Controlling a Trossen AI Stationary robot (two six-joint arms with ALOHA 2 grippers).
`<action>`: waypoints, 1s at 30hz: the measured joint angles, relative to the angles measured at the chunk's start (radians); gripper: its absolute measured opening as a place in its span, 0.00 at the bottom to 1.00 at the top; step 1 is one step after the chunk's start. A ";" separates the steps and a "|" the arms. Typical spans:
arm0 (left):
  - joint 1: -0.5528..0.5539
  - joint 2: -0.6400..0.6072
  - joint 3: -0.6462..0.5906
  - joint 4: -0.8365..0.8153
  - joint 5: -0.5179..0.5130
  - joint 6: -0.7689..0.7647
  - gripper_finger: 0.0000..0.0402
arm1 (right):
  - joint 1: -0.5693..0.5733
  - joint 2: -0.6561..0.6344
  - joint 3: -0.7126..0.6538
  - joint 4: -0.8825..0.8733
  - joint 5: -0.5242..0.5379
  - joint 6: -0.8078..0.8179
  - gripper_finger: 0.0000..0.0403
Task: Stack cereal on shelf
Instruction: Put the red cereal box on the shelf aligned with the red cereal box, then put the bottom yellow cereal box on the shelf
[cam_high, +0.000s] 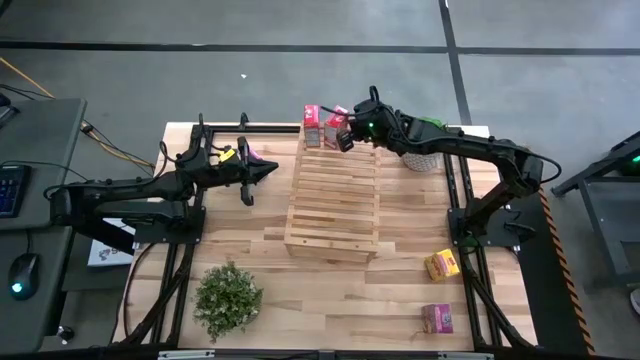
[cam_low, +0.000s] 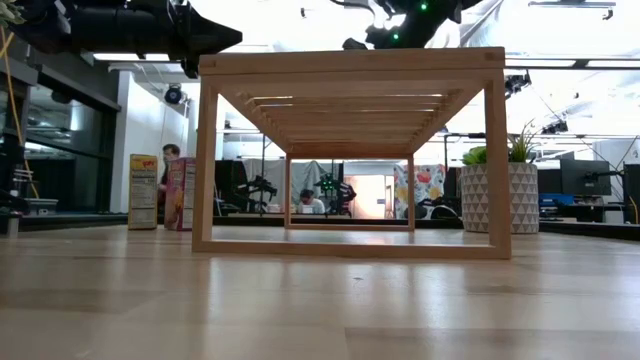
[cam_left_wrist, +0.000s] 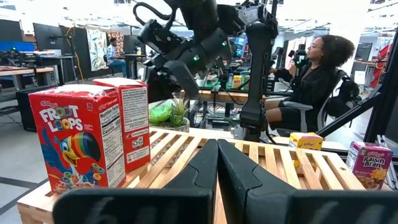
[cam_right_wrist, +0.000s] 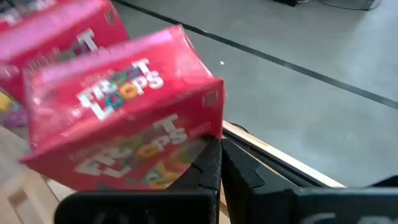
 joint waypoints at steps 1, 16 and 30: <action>0.000 0.000 0.000 0.000 0.000 0.000 0.01 | -0.002 0.000 0.000 0.011 -0.002 0.000 0.00; 0.000 0.000 0.000 0.000 0.000 0.000 0.01 | -0.026 0.000 0.000 0.049 -0.039 -0.006 0.00; 0.000 0.000 0.000 -0.009 0.000 0.011 0.01 | 0.043 -0.230 -0.006 -0.450 0.030 0.068 0.00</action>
